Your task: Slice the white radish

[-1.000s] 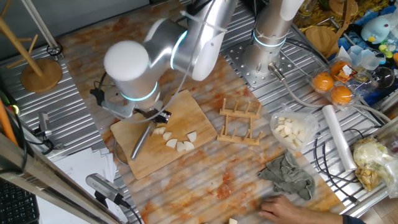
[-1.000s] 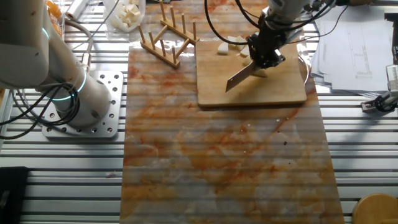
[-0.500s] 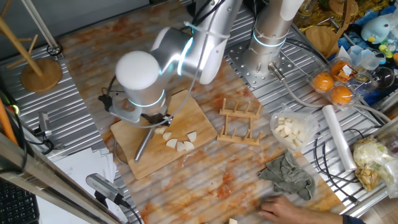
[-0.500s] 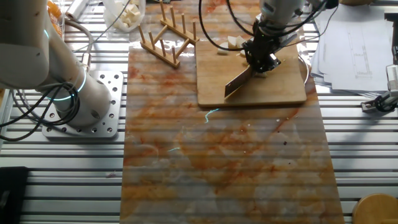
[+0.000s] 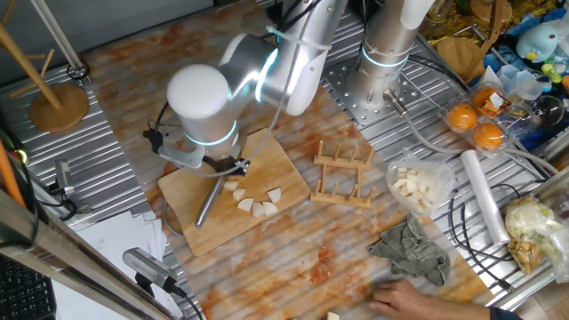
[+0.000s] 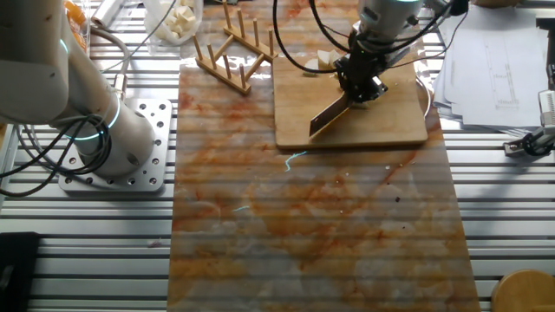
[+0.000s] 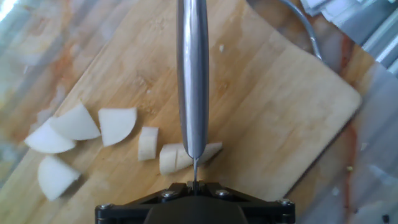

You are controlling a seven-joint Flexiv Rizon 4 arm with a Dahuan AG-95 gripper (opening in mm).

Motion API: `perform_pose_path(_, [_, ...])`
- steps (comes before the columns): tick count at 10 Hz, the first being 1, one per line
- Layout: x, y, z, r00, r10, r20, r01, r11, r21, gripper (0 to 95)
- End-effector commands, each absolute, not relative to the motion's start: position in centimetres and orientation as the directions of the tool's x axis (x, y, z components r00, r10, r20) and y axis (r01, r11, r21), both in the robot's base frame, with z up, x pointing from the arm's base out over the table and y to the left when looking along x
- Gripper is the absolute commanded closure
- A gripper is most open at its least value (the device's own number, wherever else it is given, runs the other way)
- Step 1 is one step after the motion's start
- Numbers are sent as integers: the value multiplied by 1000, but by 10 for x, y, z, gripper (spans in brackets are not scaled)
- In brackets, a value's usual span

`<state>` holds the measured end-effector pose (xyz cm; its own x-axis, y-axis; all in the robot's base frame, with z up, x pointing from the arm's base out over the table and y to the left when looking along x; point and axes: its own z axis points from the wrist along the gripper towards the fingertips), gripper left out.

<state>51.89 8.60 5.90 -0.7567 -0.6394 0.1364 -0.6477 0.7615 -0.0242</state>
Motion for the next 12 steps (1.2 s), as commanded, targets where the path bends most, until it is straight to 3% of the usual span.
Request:
perform_pose_path(1, [515,87,80,-764,-630,137,-636,771,-1,950])
perform_pose_path(12, [535,86,38,-744,-652,145,-662,749,-31,950])
